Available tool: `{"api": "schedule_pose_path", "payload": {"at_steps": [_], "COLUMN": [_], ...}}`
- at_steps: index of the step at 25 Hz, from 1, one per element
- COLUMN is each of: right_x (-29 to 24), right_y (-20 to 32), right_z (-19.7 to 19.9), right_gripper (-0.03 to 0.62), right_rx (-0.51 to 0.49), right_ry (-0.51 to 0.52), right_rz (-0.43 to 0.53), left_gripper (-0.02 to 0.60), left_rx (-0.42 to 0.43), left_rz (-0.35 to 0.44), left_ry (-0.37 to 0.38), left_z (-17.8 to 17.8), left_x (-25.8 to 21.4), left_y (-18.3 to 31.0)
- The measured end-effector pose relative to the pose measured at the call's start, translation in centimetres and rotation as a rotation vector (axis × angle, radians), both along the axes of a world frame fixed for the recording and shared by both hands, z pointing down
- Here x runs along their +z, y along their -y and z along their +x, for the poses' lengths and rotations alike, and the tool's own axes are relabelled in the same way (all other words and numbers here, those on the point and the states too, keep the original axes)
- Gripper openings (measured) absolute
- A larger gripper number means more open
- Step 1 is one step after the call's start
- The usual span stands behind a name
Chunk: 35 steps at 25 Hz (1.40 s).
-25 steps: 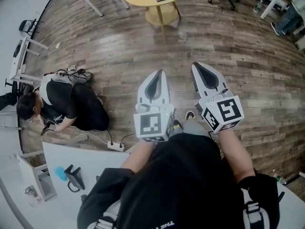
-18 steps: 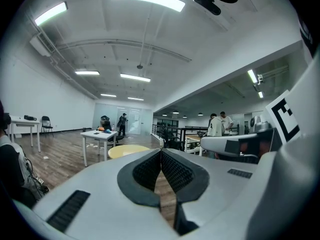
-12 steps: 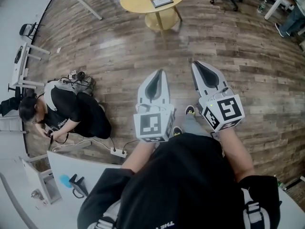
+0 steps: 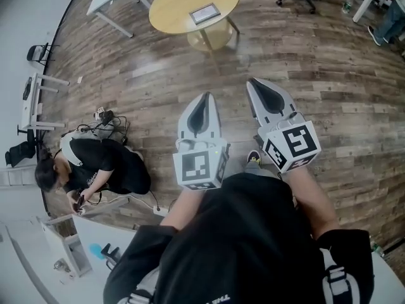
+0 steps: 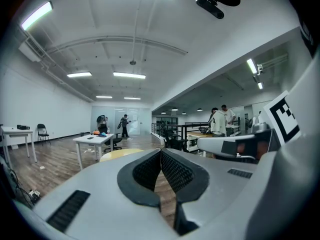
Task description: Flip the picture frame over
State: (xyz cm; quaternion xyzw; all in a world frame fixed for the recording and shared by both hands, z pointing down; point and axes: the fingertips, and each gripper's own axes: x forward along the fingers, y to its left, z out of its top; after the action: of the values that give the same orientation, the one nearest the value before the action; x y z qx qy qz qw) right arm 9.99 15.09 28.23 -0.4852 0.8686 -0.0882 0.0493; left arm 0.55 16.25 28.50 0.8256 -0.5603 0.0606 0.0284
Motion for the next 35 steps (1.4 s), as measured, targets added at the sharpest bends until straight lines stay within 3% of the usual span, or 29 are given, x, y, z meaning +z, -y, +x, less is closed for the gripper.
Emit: {"api": "schedule_pose_path", "payload": {"at_steps": [11,22,29,35], "right_x": [1.5,1.6,2.1,2.1], "right_y": [9.0,21.5,26.4,29.8], "right_z": [-2.5,-9.6,-13.9,-15.1], "right_gripper": [0.02,0.02,0.02,0.02], "right_rx": [-0.002,-0.009,-0.013,-0.015], "right_ry": [0.004,-0.074,-0.101,-0.121], "right_rz": [-0.03,-0.038,-0.059,-0.063], "left_gripper": [0.023,0.023,0.023,0.023], "left_rx": [0.009,-0.001,-0.004,0.0], "left_rz": [-0.038,-0.024,-0.05,-0.047], "left_ry": [0.016,-0.04,-0.075,-0.088], "left_z": [-2.2,-9.7,-14.1,-15.6], "left_x": [1.8,1.9,2.8,2.8], "left_y": [8.4,20.8,25.1,28.4]}}
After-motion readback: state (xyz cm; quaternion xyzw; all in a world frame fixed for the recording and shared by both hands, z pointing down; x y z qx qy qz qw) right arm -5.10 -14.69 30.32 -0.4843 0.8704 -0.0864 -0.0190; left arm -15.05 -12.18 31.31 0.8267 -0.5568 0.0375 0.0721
